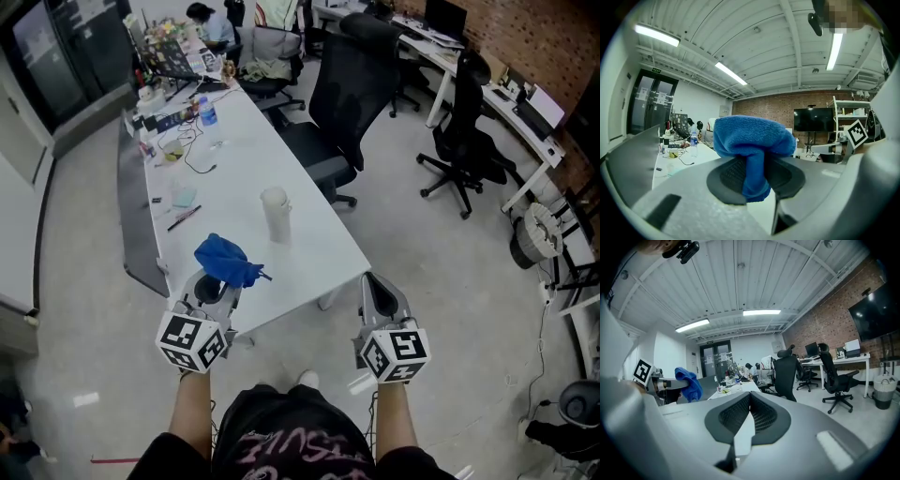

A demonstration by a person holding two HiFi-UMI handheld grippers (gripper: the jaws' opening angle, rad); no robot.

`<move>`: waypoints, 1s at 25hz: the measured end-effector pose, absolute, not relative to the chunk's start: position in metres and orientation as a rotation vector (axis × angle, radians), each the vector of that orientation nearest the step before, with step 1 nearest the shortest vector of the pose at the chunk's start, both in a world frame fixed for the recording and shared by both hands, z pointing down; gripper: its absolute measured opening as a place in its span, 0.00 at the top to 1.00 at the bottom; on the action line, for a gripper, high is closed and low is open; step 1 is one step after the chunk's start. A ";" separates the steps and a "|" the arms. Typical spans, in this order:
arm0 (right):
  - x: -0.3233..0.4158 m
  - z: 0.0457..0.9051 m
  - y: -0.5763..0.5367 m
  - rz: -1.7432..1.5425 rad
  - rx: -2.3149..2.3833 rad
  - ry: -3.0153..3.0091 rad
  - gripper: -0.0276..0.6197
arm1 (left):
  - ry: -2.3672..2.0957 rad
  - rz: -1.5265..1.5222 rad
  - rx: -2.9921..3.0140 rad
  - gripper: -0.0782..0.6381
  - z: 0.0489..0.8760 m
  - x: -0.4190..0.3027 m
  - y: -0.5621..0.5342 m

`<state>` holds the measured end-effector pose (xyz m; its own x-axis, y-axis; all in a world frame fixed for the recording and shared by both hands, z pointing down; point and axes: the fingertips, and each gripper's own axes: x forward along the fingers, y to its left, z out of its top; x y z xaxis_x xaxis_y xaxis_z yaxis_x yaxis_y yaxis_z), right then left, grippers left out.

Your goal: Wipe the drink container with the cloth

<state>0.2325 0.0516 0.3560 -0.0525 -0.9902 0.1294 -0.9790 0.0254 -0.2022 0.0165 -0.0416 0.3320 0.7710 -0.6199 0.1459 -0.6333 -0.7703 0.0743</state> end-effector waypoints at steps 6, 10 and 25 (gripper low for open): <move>0.236 0.348 0.040 -0.351 -2.094 2.236 0.96 | -1.044 0.157 2.853 0.76 0.319 0.019 -0.050; 0.242 0.340 0.031 -0.314 -2.084 2.238 0.96 | -1.065 0.140 2.860 0.76 0.315 0.021 -0.058; 0.241 0.345 -0.035 -0.315 -2.089 2.283 0.95 | -1.041 0.129 2.842 0.76 0.329 0.030 -0.118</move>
